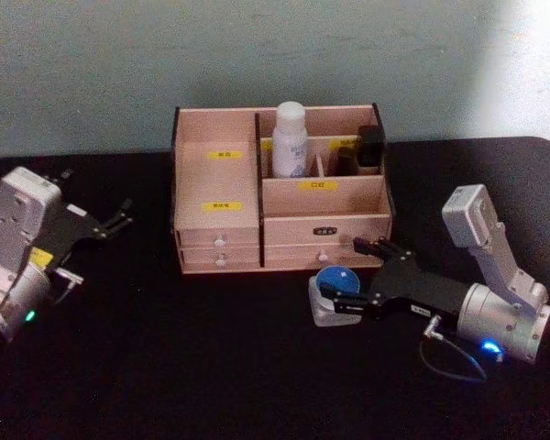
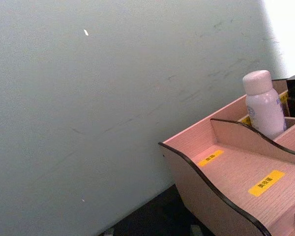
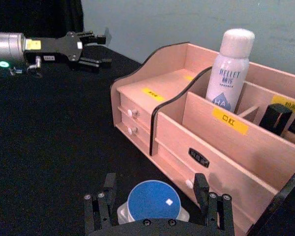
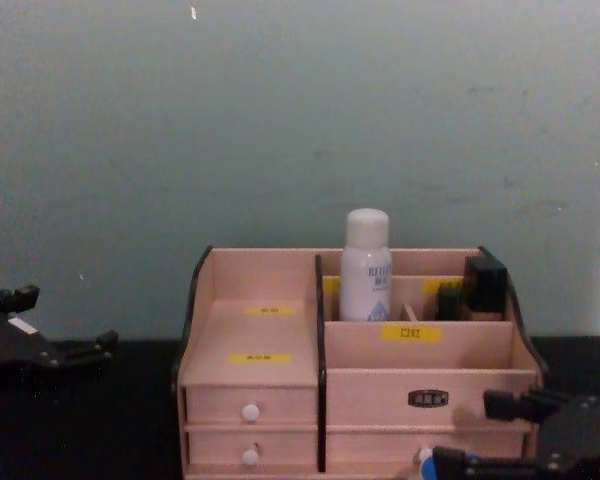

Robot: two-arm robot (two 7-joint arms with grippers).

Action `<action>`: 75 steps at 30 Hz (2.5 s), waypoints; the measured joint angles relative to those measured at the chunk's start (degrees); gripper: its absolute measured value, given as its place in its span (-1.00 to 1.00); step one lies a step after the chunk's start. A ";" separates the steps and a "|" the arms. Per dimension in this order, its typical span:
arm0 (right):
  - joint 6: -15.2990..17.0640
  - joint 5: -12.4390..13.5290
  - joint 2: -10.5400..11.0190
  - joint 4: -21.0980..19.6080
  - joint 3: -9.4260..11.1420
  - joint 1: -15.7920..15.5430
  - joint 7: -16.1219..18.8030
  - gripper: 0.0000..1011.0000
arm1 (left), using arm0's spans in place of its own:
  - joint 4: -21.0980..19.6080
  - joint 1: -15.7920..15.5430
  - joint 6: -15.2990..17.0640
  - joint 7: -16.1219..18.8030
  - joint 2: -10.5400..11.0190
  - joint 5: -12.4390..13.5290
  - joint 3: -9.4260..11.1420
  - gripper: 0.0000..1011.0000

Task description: Pick up the facial cleanser and watermelon frost from the table and place them into the tiered storage box.

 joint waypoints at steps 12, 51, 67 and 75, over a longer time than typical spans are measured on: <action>1.00 -0.52 -0.30 1.66 -0.85 0.50 0.22 0.98 | 0.00 0.00 0.00 0.00 0.00 0.00 0.00 0.98; 1.38 -0.72 -0.80 4.85 -2.39 2.00 1.60 0.98 | 0.00 0.00 0.00 0.00 0.00 0.00 0.00 0.98; 1.51 -0.76 -1.21 5.88 -2.47 2.28 1.53 0.98 | 0.00 0.00 0.00 0.00 0.00 0.00 0.00 0.98; 1.61 -0.56 -1.38 6.35 -2.43 2.51 1.65 0.98 | 0.00 0.00 0.00 0.00 0.00 0.00 0.00 0.98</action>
